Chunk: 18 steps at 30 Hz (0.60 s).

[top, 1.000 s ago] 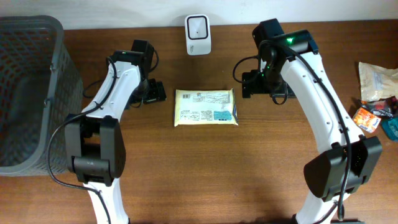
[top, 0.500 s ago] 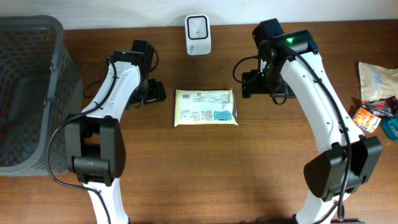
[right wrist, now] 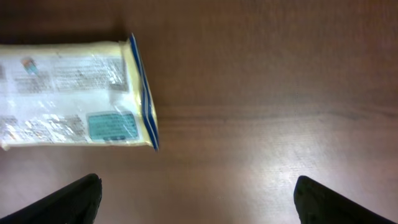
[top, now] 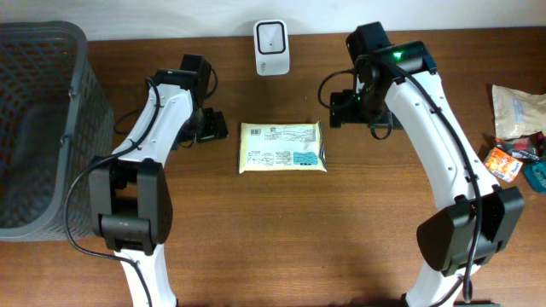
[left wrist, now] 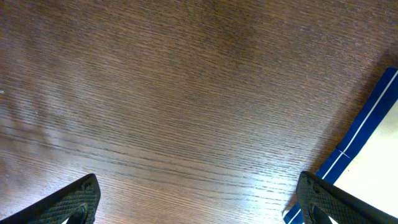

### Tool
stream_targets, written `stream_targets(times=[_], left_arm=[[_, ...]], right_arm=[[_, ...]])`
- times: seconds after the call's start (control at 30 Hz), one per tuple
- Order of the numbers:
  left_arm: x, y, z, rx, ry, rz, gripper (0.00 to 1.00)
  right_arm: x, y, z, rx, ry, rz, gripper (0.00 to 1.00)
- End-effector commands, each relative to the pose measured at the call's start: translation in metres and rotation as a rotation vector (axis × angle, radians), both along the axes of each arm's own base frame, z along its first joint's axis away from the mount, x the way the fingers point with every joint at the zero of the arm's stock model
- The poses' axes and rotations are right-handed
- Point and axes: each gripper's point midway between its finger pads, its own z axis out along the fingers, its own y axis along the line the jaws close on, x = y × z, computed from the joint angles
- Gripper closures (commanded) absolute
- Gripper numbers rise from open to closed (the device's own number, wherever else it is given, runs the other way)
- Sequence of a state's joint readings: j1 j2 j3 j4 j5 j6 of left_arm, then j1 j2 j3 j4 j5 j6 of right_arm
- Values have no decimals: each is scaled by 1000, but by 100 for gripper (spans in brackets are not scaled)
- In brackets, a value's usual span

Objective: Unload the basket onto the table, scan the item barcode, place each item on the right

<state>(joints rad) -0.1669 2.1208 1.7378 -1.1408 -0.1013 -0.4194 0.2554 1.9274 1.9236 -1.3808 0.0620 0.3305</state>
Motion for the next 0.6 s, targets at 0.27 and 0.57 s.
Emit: stream_targets(times=[0.27,0.57], left_arm=[[3,-2,6,-13,-15,-9,1],[3,-2,6,-13,-15,-9,1]], right_arm=[[14,9,-41,37,-15,-12,1],[17,44,-121,238,-49,39,9]])
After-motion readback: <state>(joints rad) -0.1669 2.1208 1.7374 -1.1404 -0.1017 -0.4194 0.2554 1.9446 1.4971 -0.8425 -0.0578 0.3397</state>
